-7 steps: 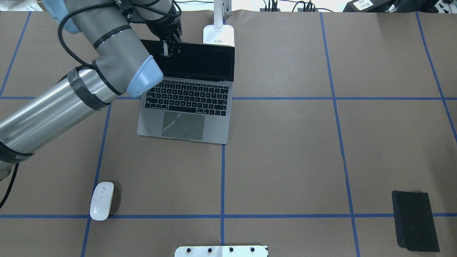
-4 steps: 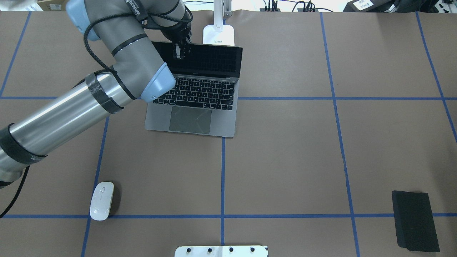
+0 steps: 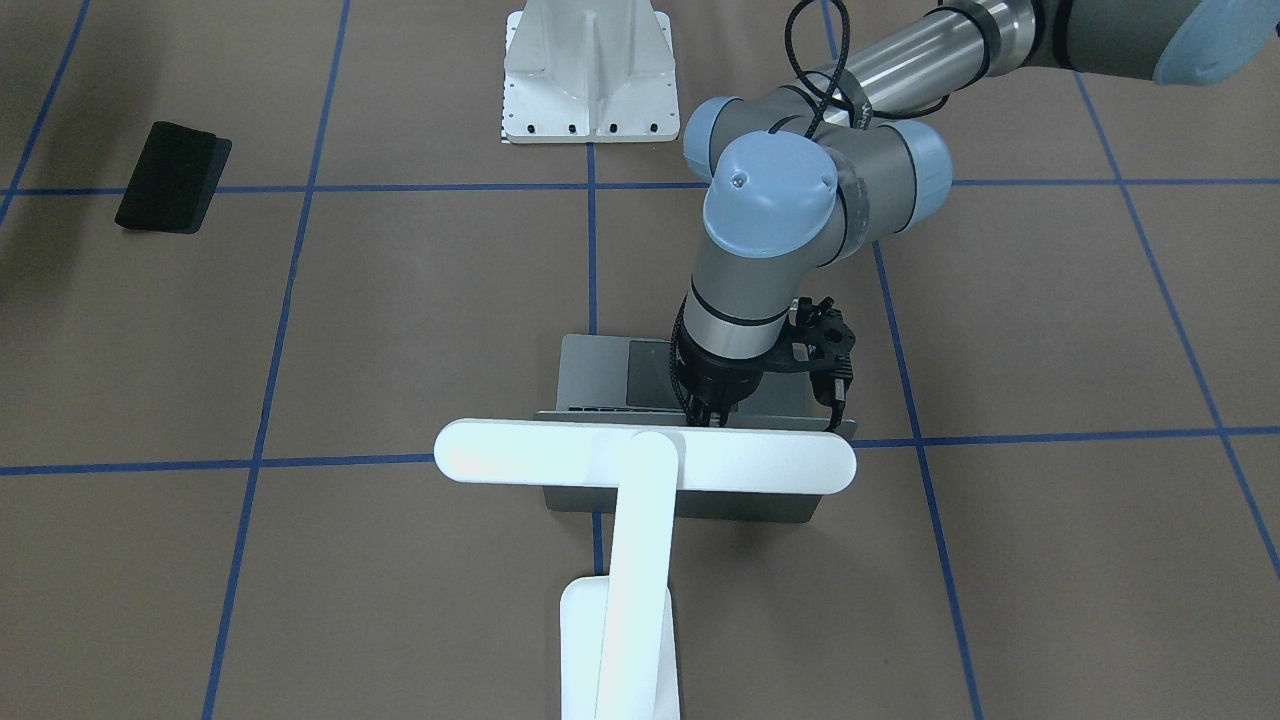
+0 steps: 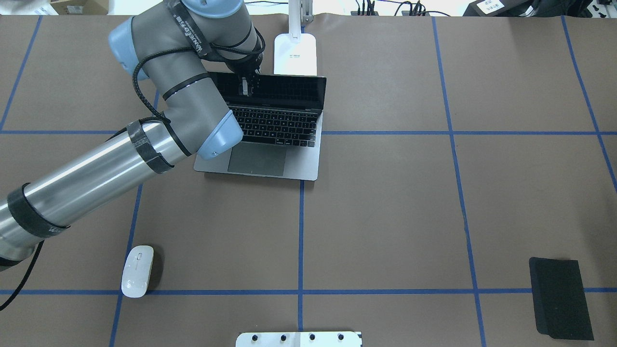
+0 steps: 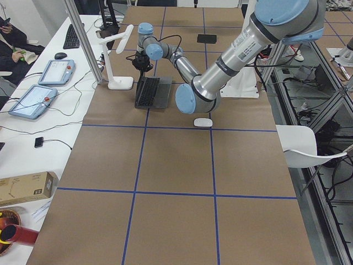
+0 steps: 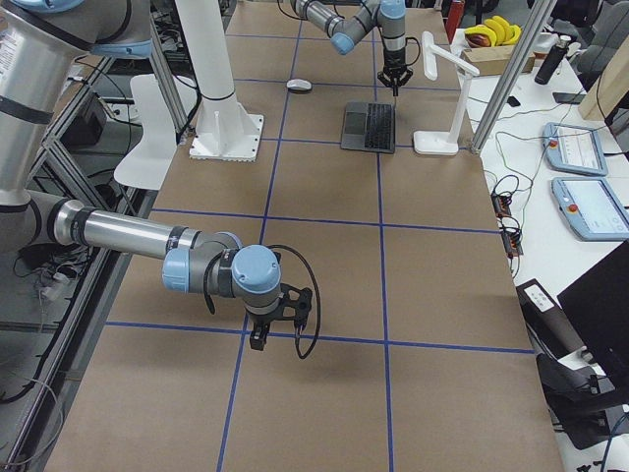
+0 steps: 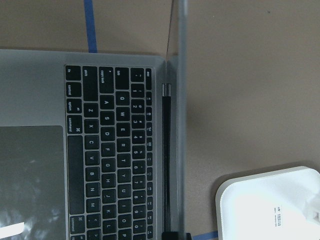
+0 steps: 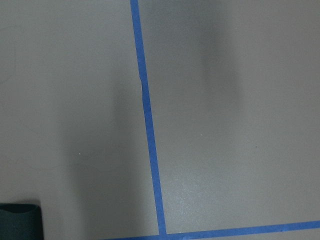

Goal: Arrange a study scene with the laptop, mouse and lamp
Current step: 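Slide the laptop with the left gripper toward the white lamp, then release the laptop and withdraw the left arm out of view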

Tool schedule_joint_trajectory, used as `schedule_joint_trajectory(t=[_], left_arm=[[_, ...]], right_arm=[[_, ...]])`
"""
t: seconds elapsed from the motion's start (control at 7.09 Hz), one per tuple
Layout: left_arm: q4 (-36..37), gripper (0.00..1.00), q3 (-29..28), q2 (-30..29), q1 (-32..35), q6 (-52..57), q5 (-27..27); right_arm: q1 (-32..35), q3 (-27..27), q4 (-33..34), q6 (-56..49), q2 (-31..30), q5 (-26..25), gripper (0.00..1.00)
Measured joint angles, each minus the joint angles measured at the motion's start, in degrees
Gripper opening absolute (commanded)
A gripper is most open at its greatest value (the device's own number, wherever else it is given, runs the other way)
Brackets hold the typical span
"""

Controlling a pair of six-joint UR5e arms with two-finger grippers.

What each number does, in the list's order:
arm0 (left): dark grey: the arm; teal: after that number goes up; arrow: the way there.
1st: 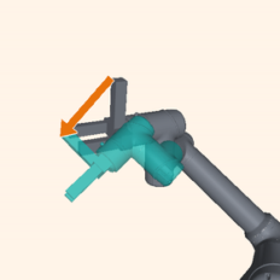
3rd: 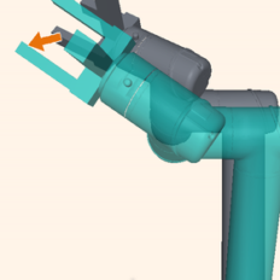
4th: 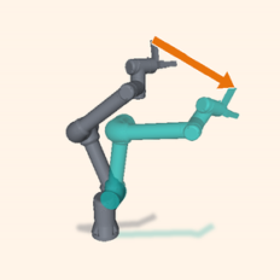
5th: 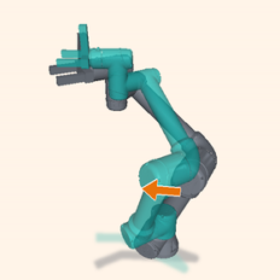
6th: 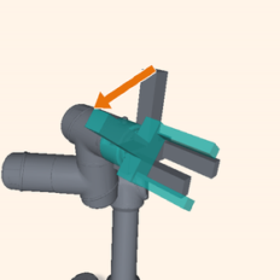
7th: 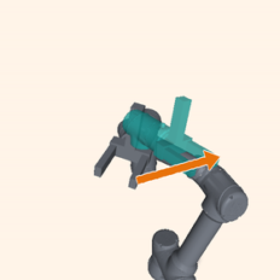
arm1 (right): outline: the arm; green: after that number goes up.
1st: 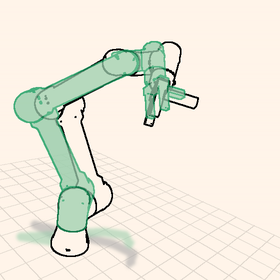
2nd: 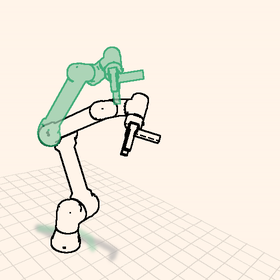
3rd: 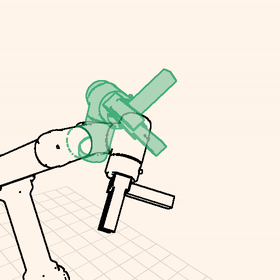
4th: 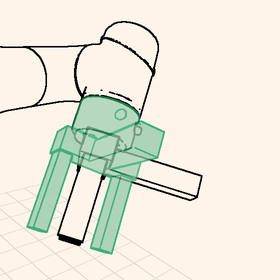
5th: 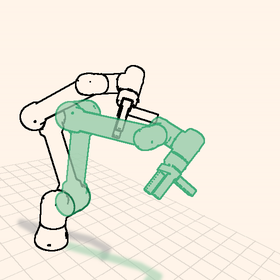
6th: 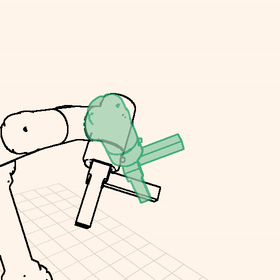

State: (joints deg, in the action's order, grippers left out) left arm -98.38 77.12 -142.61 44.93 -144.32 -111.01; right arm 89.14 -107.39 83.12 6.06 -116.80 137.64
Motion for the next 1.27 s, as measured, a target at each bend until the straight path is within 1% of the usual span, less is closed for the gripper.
schedule_joint_trajectory(t=[0.14,0.28,0.56,0.71,0.85,0.99,1.27], left_arm=[[-0.7,0.57,0.0,0.1,0.0,1.0,0.1],[-0.9,0.67,0.1,0.2,0.1,2.2,0.1],[-0.6,0.77,0.8,0.1,1.5,4.6,-0.7],[-0.1,0.81,1.6,0.2,2.3,6.1,-1.9],[1.2,0.98,3.7,1.0,3.3,8.3,-3.8],[4.0,0.98,8.0,3.0,4.2,12.2,-5.6],[12.6,0.99,19.2,8.2,5.2,24.0,-6.7]], right_arm=[[0.0,0.0,0.0,0.0,0.0,0.0,1.0],[0.0,0.0,0.0,0.0,0.0,0.0,1.0],[0.0,0.1,0.0,0.0,0.0,0.0,1.0],[0.0,0.1,0.0,0.0,-0.1,0.1,1.0],[0.0,0.1,0.0,0.0,-0.1,0.1,1.0],[0.0,0.1,0.2,0.0,-0.1,0.3,1.0],[0.1,0.2,1.5,0.0,0.0,1.2,1.0]])
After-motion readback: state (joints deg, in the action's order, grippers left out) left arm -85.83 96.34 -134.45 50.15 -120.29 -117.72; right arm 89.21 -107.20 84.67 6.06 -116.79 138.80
